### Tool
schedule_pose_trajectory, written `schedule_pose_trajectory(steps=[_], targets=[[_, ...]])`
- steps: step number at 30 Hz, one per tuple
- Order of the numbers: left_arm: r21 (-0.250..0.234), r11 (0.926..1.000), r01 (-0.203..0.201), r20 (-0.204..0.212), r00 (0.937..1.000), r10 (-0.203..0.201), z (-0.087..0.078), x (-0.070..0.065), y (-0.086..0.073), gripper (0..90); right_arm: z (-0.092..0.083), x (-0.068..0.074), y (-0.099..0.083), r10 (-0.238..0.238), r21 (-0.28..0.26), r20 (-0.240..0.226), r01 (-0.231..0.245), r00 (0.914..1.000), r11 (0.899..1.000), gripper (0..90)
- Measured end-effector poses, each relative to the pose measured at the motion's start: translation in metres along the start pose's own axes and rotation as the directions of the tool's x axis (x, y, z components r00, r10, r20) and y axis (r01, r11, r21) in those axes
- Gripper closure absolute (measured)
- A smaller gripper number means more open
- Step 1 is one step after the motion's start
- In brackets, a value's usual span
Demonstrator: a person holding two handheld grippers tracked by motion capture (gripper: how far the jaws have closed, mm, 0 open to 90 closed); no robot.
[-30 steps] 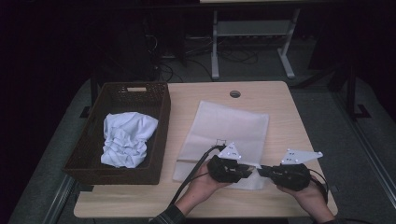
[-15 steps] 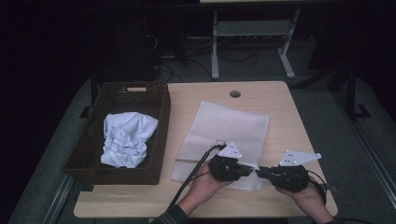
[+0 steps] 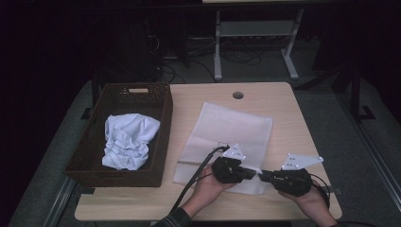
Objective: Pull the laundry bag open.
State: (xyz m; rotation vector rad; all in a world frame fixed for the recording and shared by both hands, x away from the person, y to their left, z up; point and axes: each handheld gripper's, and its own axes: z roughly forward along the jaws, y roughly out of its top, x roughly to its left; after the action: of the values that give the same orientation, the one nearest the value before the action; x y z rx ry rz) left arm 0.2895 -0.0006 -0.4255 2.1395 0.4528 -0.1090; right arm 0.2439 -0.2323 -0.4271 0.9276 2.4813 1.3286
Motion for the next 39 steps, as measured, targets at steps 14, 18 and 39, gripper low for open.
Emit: schedule_pose_trajectory(steps=[14,18,39], targets=[[0.017,0.9998,0.005,-0.028,0.9996,-0.004,0.0,0.001,-0.002,87.8,-0.001,0.003,-0.001,-0.027,0.001,0.03,0.027,0.9992,1.0,83.7],[0.015,0.9993,0.035,-0.017,0.9992,-0.035,-0.007,0.011,-0.006,87.8,-0.005,-0.001,-0.003,-0.015,-0.003,0.042,0.016,0.999,1.0,83.9],[0.062,0.9981,0.01,-0.042,0.9991,-0.007,-0.013,0.016,-0.007,87.7,-0.003,-0.003,-0.005,-0.014,-0.002,0.035,0.014,0.9993,1.0,83.9]])
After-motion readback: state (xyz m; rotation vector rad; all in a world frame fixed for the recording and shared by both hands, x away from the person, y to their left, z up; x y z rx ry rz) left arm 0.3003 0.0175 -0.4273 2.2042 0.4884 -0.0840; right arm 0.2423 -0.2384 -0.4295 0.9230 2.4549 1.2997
